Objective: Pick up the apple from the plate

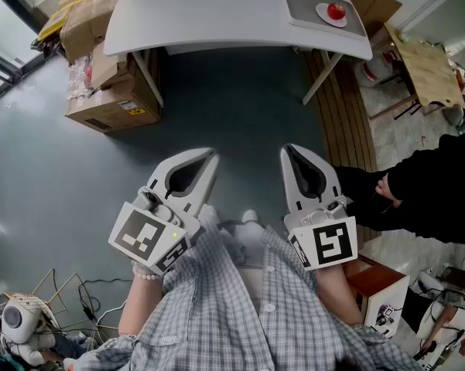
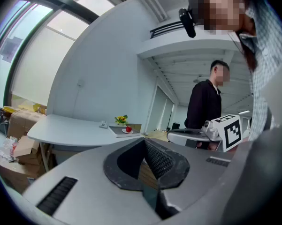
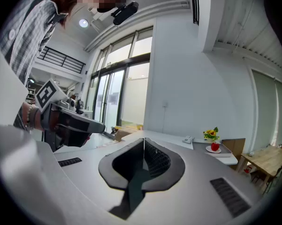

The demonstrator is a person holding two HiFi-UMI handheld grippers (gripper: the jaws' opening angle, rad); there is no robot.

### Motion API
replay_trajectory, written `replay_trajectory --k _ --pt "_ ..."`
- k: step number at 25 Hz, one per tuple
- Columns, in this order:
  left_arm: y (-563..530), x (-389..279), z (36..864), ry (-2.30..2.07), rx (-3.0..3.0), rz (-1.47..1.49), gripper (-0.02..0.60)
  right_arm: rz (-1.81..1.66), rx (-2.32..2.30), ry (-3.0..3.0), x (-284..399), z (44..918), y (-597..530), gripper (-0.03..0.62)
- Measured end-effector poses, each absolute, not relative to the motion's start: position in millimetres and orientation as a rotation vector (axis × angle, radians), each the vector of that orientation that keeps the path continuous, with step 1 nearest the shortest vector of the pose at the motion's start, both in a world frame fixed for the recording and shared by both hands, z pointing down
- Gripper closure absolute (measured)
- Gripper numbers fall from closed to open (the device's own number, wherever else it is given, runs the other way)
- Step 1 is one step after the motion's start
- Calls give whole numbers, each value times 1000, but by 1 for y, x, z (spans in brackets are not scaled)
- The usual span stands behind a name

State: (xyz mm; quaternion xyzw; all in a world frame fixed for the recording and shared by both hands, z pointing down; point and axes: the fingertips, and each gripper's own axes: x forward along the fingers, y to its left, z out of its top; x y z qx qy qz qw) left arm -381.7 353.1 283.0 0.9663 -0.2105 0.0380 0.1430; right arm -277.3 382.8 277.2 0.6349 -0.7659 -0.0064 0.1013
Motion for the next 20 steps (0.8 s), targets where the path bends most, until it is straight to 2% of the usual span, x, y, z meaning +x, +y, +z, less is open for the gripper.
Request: replay_trajectory --k 20 --pt "325 -409 287 -533 2811 101 572 -9 2008 -2188 -290 275 361 571"
